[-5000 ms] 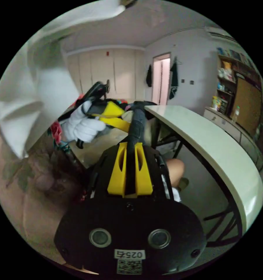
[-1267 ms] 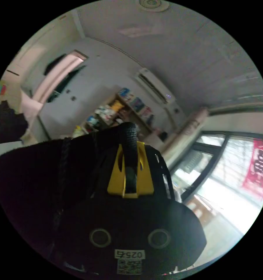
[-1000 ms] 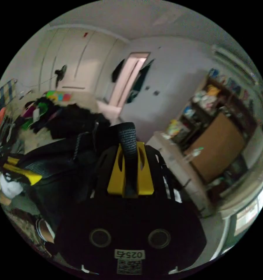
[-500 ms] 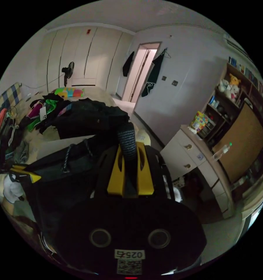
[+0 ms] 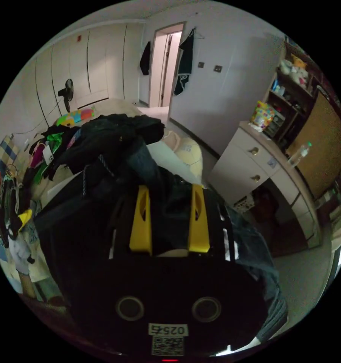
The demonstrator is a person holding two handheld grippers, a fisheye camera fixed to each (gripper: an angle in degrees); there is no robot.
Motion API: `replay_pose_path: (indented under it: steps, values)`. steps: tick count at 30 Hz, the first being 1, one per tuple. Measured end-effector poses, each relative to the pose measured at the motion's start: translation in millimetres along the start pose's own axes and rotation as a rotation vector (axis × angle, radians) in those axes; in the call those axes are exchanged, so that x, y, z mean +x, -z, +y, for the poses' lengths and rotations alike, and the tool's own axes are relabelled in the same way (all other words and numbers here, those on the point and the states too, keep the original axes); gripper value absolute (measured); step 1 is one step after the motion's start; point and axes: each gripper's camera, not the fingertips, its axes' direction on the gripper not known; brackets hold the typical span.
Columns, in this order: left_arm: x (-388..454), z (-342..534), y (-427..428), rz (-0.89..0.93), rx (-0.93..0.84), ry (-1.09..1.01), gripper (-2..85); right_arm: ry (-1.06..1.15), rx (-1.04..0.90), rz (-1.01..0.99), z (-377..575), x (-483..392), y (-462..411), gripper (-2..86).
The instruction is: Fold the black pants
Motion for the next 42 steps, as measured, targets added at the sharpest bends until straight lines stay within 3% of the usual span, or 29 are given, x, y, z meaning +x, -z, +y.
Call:
replay_pose_path:
  steps: [4,7,9,14,18,21,27,29,32,37,40,42]
  values:
    - [45.5,27.2,11.1,0.137,-0.075,-0.233,3.6,-0.125,0.259,-0.056,119.5,41.2,132.2,12.5]
    - [87.0,66.8,-1.0,0.421,-0.118,-0.391,4.1,-0.21,0.516,-0.104,257.2,47.9,242.5,12.7]
    - [111.8,104.9,-13.9,0.657,-0.095,-0.48,5.7,-0.318,0.674,0.025,375.2,32.7,307.7,14.1]
    - [143.8,164.9,-46.3,0.7,-0.151,-0.586,9.2,-0.678,0.774,0.496,582.8,-20.0,369.5,17.3]
    - [180.8,210.6,-70.5,0.704,-0.306,-0.762,11.1,-1.109,0.647,0.53,725.7,-20.2,372.3,17.9]
    - [196.9,235.4,-83.3,0.657,-0.336,-0.839,12.2,-1.296,0.77,0.41,814.0,-6.2,355.6,18.4]
    - [185.7,251.9,-106.7,0.678,-0.398,-0.81,11.8,-1.472,0.959,0.067,929.4,32.3,300.9,21.4]
    - [183.0,256.8,-105.6,0.644,-0.395,-0.883,12.0,-1.523,1.04,0.111,955.1,30.6,291.2,22.5]
    - [177.8,264.3,-107.8,0.609,-0.415,-0.976,12.1,-1.593,1.13,0.003,1006.6,39.6,252.8,23.9]
    - [172.3,262.6,-113.0,0.6,-0.446,-0.985,10.6,-1.593,1.099,-0.01,1051.4,57.0,201.6,24.9]
    - [172.7,266.0,-113.8,0.569,-0.434,-1.012,9.7,-1.539,1.156,-0.048,1065.0,69.3,184.4,19.8]
    - [170.9,265.7,-115.4,0.567,-0.43,-0.995,9.2,-1.377,1.204,-0.265,1060.8,78.9,185.4,1.9]
